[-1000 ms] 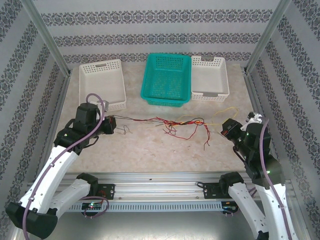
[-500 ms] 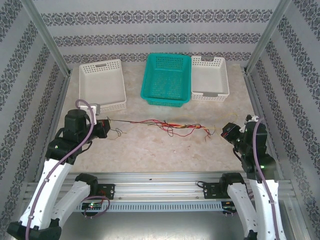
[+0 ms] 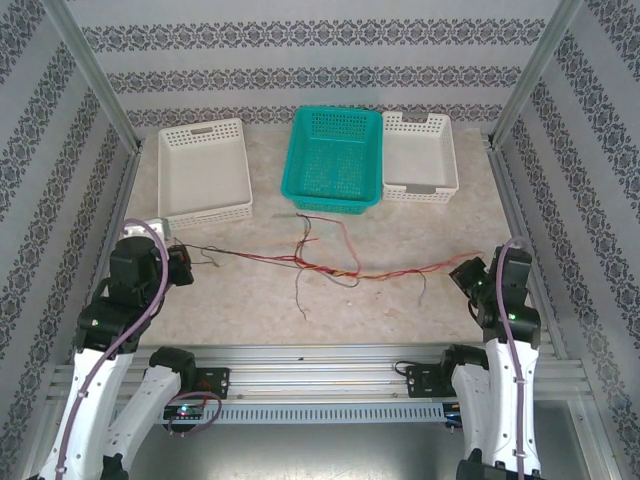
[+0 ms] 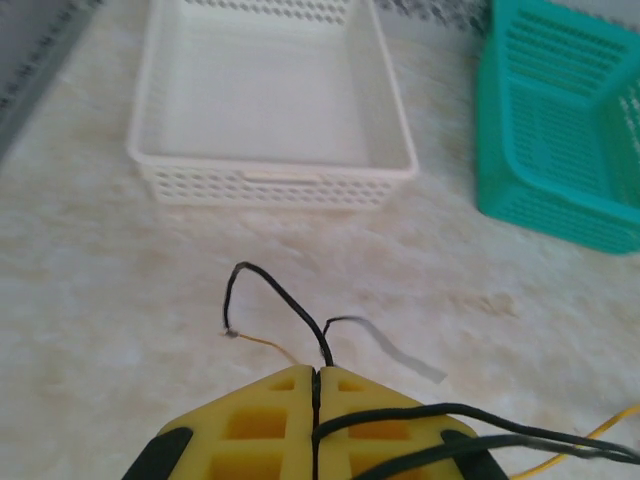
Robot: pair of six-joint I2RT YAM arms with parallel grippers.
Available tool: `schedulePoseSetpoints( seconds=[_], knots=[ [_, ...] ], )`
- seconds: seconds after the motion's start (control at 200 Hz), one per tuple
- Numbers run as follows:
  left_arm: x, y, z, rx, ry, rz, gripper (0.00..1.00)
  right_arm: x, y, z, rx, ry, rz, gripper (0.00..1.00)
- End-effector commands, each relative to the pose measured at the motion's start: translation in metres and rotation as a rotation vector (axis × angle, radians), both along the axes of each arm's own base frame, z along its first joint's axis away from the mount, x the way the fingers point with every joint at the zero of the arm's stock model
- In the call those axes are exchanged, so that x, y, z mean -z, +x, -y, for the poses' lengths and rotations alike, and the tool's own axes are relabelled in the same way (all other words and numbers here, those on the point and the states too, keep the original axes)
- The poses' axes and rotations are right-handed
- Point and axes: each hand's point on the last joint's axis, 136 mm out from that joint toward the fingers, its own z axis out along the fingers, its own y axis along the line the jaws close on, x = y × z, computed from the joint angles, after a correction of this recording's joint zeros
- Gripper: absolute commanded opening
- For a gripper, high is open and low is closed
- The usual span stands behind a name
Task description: Untangle the cables
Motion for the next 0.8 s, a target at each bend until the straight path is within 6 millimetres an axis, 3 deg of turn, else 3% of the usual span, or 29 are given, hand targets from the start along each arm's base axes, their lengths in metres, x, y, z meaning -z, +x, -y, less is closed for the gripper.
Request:
schedulePoseSetpoints(
  seconds=[0.0,0.15,0.3,0.555,0.794],
  knots=[
    [-0.017,-0.009,-0.027,-0.114,0.089,0.027,0.00,0.003,-0.008,0.023,0.112,-0.071,-0.010,0.00],
    [-0.019,-0.002,-0.020,-0.097,0.054,0.030,0.00,0.002,-0.006,0.022,0.117,-0.041,0.006,0.00],
    [-0.012,0.010,-0.004,-0.038,-0.018,0.009,0.00,-0.017,0.001,0.015,0.078,-0.028,0.070,0.00],
    [0.008,0.028,0.030,0.096,-0.138,-0.050,0.00,-0.071,0.020,-0.007,-0.037,0.007,0.243,0.00],
    [0.006,0.043,0.063,0.225,-0.185,-0.050,0.00,-0.132,0.038,-0.021,-0.120,-0.060,0.382,0.00]
  ],
)
